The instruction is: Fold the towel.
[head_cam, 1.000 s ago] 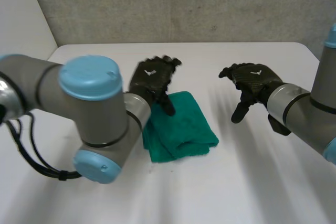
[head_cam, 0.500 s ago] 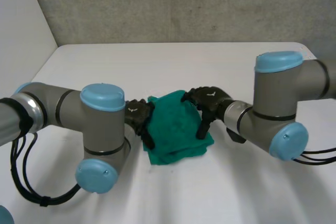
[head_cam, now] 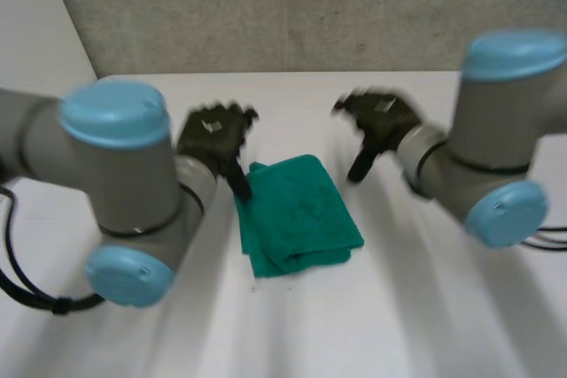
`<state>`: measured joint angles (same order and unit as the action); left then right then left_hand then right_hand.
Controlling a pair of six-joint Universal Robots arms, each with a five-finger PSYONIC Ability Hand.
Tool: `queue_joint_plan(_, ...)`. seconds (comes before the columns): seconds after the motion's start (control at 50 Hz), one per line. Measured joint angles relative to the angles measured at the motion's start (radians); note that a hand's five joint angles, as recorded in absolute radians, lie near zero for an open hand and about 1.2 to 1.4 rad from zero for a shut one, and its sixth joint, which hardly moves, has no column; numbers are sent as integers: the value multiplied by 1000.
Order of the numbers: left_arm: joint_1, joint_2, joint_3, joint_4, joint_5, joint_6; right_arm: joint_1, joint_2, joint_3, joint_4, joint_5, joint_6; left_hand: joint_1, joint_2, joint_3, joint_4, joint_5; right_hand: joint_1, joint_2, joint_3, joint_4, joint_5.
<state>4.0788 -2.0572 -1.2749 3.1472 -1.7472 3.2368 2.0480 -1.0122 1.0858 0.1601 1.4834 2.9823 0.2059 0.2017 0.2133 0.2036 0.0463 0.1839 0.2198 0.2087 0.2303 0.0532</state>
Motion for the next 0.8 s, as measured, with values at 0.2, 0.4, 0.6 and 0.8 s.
queue_joint_plan(0.2, 134, 215, 46, -66, 34, -72, -94, -252, 39, -57, 227, 68, 0, 0, 0, 0, 0, 0, 0, 0, 0, 0)
queue_joint_plan(0.4, 305, 354, 66, -202, 228, -182, -152, -310, 65, -36, 200, 46, 0, 0, 0, 0, 0, 0, 0, 0, 0, 0)
queue_joint_plan(0.6, 322, 372, 31, -205, 255, -198, -140, -308, 79, -37, 186, -19, 0, 0, 0, 0, 0, 0, 0, 0, 0, 0)
queue_joint_plan(0.8, 320, 387, 7, -202, 248, -197, -129, -333, 105, -46, 189, -46, 0, 0, 0, 0, 0, 0, 0, 0, 0, 0)
